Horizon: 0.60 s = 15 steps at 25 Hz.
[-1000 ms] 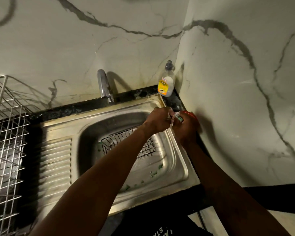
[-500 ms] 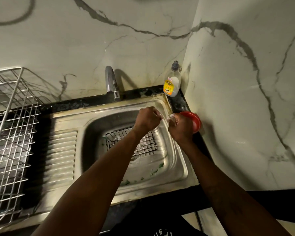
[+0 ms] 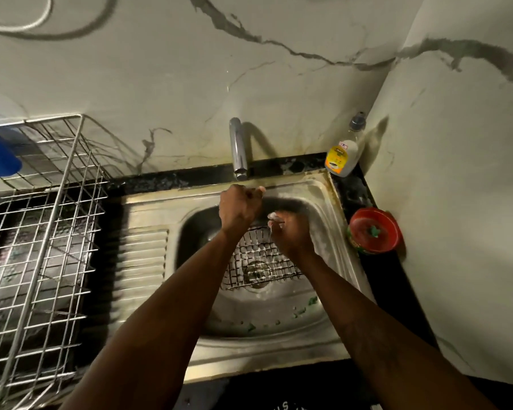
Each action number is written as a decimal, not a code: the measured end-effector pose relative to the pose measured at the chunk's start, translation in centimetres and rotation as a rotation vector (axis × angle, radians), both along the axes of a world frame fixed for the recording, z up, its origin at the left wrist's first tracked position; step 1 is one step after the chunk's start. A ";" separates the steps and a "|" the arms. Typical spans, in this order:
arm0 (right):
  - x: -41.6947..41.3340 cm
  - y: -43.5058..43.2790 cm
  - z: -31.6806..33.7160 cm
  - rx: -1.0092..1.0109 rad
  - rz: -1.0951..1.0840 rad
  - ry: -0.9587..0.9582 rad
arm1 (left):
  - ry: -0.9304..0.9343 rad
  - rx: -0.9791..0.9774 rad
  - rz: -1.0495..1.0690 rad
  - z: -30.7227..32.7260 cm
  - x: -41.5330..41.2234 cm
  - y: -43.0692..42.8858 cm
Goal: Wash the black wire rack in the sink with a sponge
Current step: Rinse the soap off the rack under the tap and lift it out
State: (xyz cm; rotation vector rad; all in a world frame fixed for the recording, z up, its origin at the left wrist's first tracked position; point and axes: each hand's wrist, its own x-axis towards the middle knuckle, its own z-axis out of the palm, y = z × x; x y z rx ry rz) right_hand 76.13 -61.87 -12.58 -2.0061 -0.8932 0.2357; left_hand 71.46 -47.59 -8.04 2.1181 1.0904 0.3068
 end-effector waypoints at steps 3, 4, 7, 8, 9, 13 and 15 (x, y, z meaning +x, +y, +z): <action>0.2 2.2 -1.2 -0.019 -0.013 0.015 | -0.018 0.022 0.089 0.8 0.3 1.6; 0.2 2.7 -1.5 -0.048 -0.032 0.019 | -0.018 0.018 0.108 0.9 0.6 2.1; 0.4 4.0 -2.1 -0.177 -0.062 0.053 | -0.043 -0.035 0.155 0.5 1.8 3.3; 0.5 4.1 -2.3 -0.211 -0.069 0.046 | -0.038 -0.051 0.173 0.2 2.1 3.6; 0.5 4.2 -2.5 -0.236 -0.065 0.024 | -0.039 -0.077 0.195 0.2 2.2 3.9; 0.6 4.1 -2.6 -0.249 -0.033 -0.014 | -0.102 -0.253 0.307 -0.6 2.4 4.4; 0.8 4.2 -3.0 -0.263 -0.023 -0.022 | -0.101 -0.351 0.385 -1.5 2.4 4.7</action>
